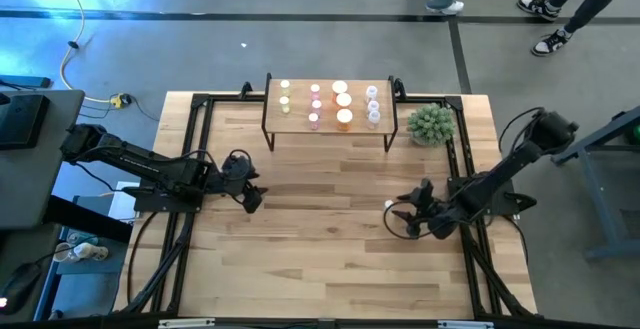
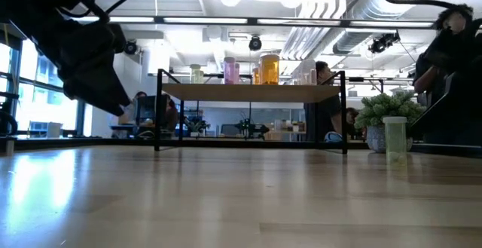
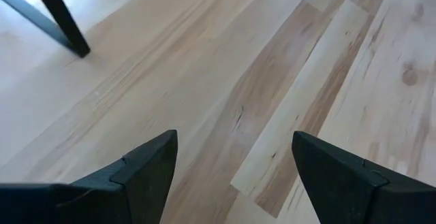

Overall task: Pick and place medicine bottles onto shelf by color
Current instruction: Put the green pill bottle aligned with the other green pill bottles on the shelf

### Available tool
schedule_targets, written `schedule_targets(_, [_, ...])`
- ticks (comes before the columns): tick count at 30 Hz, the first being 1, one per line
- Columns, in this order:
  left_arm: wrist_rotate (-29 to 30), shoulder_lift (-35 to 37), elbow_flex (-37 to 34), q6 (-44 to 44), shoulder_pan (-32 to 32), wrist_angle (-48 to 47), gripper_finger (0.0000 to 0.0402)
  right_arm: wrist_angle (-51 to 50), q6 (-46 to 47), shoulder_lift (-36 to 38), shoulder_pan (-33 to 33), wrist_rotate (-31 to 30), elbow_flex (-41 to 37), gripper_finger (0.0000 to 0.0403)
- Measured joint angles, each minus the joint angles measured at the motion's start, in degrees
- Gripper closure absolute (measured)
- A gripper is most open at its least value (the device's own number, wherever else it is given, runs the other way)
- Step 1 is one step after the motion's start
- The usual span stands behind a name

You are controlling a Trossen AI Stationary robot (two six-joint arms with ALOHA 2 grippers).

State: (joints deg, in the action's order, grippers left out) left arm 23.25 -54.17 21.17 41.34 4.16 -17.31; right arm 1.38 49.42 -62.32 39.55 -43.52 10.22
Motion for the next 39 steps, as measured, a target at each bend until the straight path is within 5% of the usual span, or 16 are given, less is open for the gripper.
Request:
schedule_targets(22, [0.09,0.01,0.00,0.00,0.00,2.32,0.0122,20.41,-2.84,-26.12,-0.15,-8.63,3.96,0.0178])
schedule_targets(39, [0.09,0.00,0.00,0.00,0.00,2.24,0.0122,19.04,0.48,-28.71,1.11,-8.70,4.92,0.0286])
